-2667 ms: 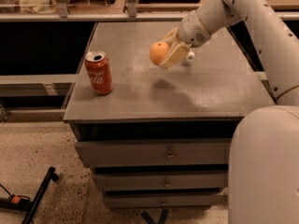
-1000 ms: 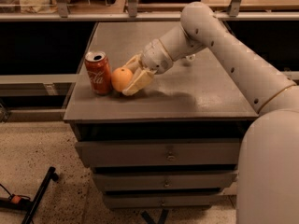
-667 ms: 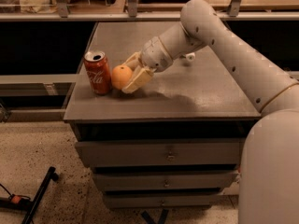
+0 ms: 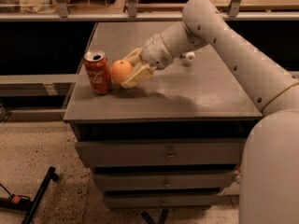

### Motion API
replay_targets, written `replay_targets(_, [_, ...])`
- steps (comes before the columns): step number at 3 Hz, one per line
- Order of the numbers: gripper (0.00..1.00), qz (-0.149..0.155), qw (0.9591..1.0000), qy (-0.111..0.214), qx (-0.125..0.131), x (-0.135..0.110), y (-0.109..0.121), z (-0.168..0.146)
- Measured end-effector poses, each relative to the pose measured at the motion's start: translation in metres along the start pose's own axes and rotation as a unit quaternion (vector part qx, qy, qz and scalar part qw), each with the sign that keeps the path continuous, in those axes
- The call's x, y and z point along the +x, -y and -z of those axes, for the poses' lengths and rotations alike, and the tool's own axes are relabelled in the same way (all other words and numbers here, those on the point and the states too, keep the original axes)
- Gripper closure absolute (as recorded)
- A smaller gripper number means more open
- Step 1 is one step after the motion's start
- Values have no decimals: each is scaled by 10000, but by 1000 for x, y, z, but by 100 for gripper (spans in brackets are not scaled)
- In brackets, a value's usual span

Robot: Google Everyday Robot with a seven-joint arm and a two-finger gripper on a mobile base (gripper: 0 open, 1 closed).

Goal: Move orange near coke can

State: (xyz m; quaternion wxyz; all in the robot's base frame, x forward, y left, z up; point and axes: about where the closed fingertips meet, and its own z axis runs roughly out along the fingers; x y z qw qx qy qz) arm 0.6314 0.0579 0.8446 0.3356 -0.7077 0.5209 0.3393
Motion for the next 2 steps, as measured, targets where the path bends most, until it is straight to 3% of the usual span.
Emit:
replay_targets(1, [0,2,10000,7,-18,0,0,-3])
replay_targets(2, [0,2,10000,7,-19,0,0,-3])
